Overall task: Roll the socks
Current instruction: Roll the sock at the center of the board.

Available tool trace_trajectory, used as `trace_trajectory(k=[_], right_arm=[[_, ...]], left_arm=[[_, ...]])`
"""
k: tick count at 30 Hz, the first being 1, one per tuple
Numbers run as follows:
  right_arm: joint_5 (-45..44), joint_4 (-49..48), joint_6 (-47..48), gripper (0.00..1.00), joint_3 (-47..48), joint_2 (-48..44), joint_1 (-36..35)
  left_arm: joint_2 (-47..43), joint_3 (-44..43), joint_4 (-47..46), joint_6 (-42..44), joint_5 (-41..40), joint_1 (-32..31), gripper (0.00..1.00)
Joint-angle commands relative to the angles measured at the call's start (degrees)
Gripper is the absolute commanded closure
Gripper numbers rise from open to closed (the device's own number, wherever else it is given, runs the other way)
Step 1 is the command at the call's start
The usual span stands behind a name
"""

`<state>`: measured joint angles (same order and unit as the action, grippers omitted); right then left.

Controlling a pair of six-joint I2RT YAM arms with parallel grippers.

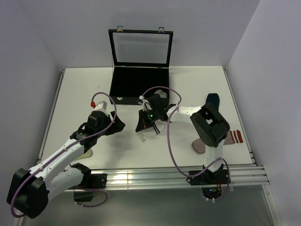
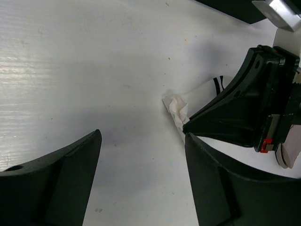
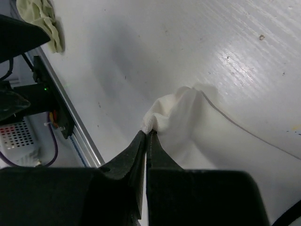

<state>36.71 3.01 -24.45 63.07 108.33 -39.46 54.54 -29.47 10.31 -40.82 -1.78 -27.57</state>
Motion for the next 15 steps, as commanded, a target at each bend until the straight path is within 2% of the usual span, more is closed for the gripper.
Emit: trace_trajectory(k=[1, 11, 15], right_arm=[[6.0, -6.17, -2.53, 1.0, -0.93, 1.44, 1.75], [9.51, -15.03, -6.66, 1.0, -7.25, 5.92, 6.15], [9.26, -11.8, -3.87, 1.0, -6.38, 5.31, 6.33]], left_arm=[[1.35, -0.23, -3.36, -0.75, 0.46, -1.25, 0.26], [7.06, -1.2, -5.73, -0.75, 0.73, -4.06, 0.32], [8.21, -1.55, -6.79, -0.84, 0.64, -4.86, 0.33]])
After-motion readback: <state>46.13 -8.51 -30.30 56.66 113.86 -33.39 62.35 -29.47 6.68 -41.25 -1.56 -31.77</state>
